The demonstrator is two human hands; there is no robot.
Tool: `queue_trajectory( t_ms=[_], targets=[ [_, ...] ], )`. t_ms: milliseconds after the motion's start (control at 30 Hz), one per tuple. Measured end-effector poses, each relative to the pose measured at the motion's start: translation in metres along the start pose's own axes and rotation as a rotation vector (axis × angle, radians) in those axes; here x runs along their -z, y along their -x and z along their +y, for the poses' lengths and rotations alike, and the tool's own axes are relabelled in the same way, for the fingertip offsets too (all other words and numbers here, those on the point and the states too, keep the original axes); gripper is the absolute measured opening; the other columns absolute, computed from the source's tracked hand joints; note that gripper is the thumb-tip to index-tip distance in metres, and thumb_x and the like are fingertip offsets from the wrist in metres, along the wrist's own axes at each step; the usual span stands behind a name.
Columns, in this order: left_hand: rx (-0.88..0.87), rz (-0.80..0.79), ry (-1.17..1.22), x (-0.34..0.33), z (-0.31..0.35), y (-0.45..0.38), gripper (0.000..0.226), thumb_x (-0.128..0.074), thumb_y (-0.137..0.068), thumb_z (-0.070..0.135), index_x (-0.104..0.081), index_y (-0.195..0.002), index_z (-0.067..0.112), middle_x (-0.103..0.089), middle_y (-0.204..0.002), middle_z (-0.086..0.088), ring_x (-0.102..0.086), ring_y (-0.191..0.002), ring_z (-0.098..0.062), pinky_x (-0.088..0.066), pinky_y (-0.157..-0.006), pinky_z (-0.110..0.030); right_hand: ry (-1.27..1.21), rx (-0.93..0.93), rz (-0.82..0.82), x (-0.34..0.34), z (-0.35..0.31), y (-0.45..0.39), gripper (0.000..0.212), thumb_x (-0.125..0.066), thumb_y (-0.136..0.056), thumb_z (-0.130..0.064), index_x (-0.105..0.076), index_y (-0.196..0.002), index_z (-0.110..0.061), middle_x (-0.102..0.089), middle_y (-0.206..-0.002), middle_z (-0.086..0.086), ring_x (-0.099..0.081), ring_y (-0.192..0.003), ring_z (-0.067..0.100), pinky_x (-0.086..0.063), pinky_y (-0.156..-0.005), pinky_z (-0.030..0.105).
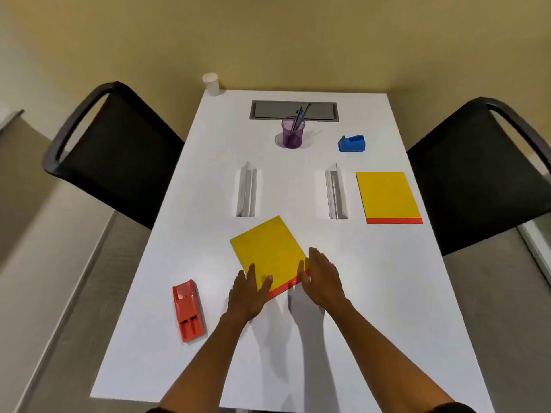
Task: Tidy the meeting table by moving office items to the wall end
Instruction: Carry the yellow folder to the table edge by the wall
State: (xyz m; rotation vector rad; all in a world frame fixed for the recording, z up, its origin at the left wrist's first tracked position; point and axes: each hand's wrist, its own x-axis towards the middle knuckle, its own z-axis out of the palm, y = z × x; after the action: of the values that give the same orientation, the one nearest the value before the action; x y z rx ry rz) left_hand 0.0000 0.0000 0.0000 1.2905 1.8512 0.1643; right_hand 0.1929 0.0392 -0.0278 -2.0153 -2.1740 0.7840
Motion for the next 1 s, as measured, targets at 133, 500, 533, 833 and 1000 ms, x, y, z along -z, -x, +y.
queue_trajectory(
  t_ms=[133,500,533,833,1000],
  targets=[
    [0.068,0.012,0.127,-0.008,0.001,-0.013,0.074,-0.044,-0.097,0.048,-0.010,-0.154,0.014,-0.021,-0.157,-0.019,-0.028,-0.143,-0.036,-0.029,-0.115,-0.046,-0.010,0.014,-0.063,-0.008,0.002,-0.020,0.060,-0.033,-0.103,-0.037,-0.019,-0.153,-0.007,-0.028,-0.158,0.011,-0.030,-0.145,0.025,-0.025,-0.118,0.035],
    [0.201,0.198,0.483,-0.031,0.011,-0.031,0.069,-0.059,-0.094,0.027,-0.023,-0.151,0.015,-0.029,-0.156,-0.012,-0.033,-0.141,-0.034,-0.036,-0.112,-0.048,-0.145,-0.116,-0.057,-0.033,0.002,-0.035,0.053,-0.039,-0.103,-0.026,-0.028,-0.149,-0.004,-0.039,-0.146,0.017,-0.040,-0.130,0.034,-0.035,-0.105,0.039],
    [0.222,0.220,0.517,-0.031,0.011,-0.032,0.069,-0.061,-0.093,0.025,-0.024,-0.150,0.015,-0.032,-0.155,-0.011,-0.035,-0.140,-0.034,-0.038,-0.111,-0.048,-0.159,-0.137,-0.057,-0.032,0.002,-0.037,0.053,-0.039,-0.103,-0.027,-0.028,-0.149,-0.004,-0.040,-0.144,0.018,-0.041,-0.128,0.034,-0.036,-0.104,0.039],
    [0.338,0.196,0.723,-0.017,-0.006,-0.039,0.079,-0.071,-0.084,0.017,-0.027,-0.149,0.013,-0.043,-0.146,-0.017,-0.049,-0.127,-0.034,-0.044,-0.099,-0.040,-0.384,-0.376,-0.054,-0.026,0.011,-0.044,0.023,-0.048,-0.100,-0.027,-0.056,-0.101,-0.005,-0.060,-0.111,0.025,-0.059,-0.104,0.041,-0.044,-0.083,0.040],
    [0.422,0.100,0.814,-0.014,-0.011,-0.041,0.079,-0.072,-0.083,0.008,-0.027,-0.147,0.005,-0.043,-0.144,-0.023,-0.050,-0.126,-0.039,-0.046,-0.102,-0.051,-0.564,-0.368,-0.054,-0.015,0.020,-0.035,0.025,-0.050,-0.099,-0.019,-0.065,-0.103,0.001,-0.065,-0.098,0.015,-0.059,-0.093,0.031,-0.044,-0.080,0.035]
  ],
)
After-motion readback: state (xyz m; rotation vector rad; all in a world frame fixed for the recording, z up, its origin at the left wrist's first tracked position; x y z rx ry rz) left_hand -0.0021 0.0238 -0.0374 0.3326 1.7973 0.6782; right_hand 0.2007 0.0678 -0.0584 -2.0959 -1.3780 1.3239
